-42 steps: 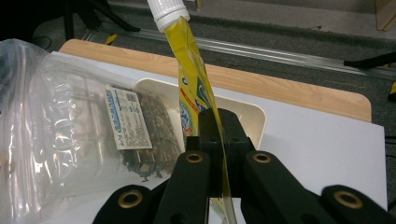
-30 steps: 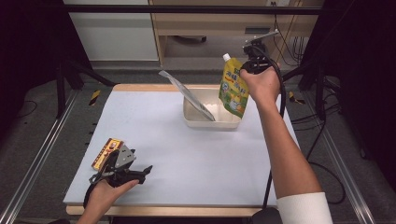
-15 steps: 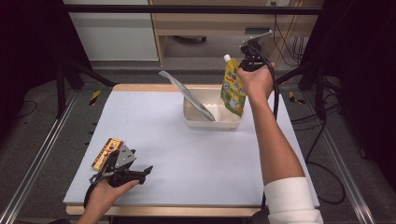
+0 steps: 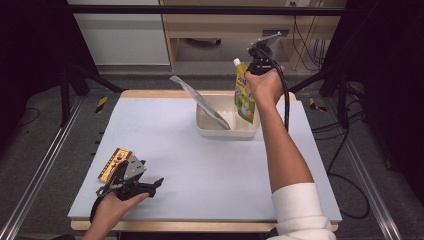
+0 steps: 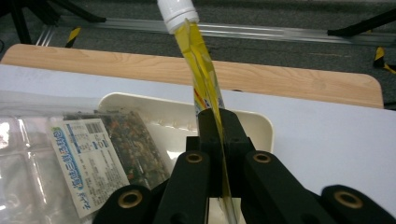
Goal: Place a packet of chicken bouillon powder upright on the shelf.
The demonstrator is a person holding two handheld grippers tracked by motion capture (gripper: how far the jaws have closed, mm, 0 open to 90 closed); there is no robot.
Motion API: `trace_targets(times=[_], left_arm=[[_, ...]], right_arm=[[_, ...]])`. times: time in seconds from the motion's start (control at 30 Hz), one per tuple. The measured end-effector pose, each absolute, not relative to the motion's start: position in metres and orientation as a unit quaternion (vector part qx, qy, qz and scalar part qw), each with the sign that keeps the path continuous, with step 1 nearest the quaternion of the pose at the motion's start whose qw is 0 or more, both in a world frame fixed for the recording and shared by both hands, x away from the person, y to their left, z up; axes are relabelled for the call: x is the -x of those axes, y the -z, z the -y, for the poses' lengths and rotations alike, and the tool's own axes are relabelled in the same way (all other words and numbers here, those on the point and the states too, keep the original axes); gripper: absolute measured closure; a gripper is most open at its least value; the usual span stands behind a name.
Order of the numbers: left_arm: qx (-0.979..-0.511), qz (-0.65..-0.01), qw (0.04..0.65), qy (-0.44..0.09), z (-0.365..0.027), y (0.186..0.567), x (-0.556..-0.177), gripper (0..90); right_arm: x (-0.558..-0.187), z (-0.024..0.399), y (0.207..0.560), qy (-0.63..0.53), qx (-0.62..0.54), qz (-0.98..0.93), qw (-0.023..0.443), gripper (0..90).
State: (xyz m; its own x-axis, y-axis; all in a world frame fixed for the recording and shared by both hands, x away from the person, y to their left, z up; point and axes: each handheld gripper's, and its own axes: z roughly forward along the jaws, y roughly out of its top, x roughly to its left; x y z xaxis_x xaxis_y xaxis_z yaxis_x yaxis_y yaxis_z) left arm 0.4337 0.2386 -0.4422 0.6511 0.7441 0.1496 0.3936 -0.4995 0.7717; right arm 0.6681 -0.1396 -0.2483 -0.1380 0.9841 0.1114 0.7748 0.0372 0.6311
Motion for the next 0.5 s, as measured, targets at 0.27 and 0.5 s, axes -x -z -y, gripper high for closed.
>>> trace_targets(times=[0.27,0.5], left_arm=[[-0.831,-0.342,0.365,-0.241,-0.239,0.442,-0.434,13.1],[-0.832,-0.341,0.365,-0.243,-0.238,0.442,-0.433,13.2]], right_arm=[[-0.666,0.137,0.253,-0.311,-0.639,-0.680,0.182,90.0],[-0.658,0.143,0.266,-0.334,-0.642,-0.664,0.188,90.0]])
